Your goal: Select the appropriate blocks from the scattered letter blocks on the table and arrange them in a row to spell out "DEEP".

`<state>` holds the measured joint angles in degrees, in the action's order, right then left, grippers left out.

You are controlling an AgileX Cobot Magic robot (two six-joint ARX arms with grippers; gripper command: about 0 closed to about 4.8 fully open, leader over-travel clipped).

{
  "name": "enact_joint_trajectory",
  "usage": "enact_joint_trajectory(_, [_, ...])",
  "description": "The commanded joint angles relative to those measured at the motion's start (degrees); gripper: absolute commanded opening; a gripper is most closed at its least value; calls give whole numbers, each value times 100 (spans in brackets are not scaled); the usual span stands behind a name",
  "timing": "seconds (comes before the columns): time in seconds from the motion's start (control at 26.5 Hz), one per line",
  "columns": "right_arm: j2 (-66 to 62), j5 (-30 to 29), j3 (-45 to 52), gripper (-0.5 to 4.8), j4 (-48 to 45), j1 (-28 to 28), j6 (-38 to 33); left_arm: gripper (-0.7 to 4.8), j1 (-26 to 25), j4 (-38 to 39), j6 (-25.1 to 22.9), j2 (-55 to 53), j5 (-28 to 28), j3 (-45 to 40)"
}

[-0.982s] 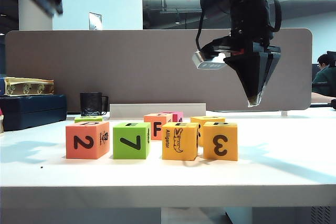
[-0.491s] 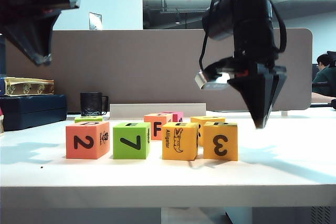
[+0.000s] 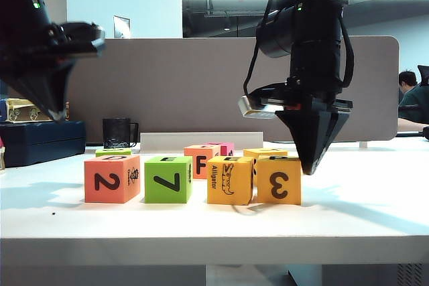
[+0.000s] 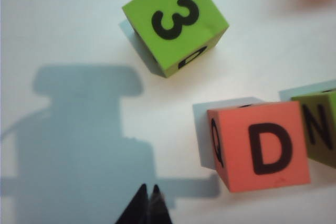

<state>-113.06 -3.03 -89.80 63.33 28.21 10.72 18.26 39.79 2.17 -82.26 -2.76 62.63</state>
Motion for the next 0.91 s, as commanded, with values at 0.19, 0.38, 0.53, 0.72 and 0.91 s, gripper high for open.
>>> enact_joint_trajectory(0.19, [15,-199,-7,-1,-192,7,-26,-6,-7,-133,22,-520,-2,7])
enact_joint_trajectory(0.38, [15,-450,-7,-1,-262,7,-26,-6,-7,-227,17,-815,7,7])
enact_joint_trajectory(0.53, [15,-470,-7,-1,-280,7,-26,-6,-7,-330,13,-957,46,7])
enact_joint_trajectory(0.72, [15,-487,-7,-1,-337,9,-26,-6,-7,-579,2,-1110,697,7])
enact_joint_trajectory(0.91, [15,-616,-7,-1,-345,9,-26,-6,-4,-643,7,-1292,879,9])
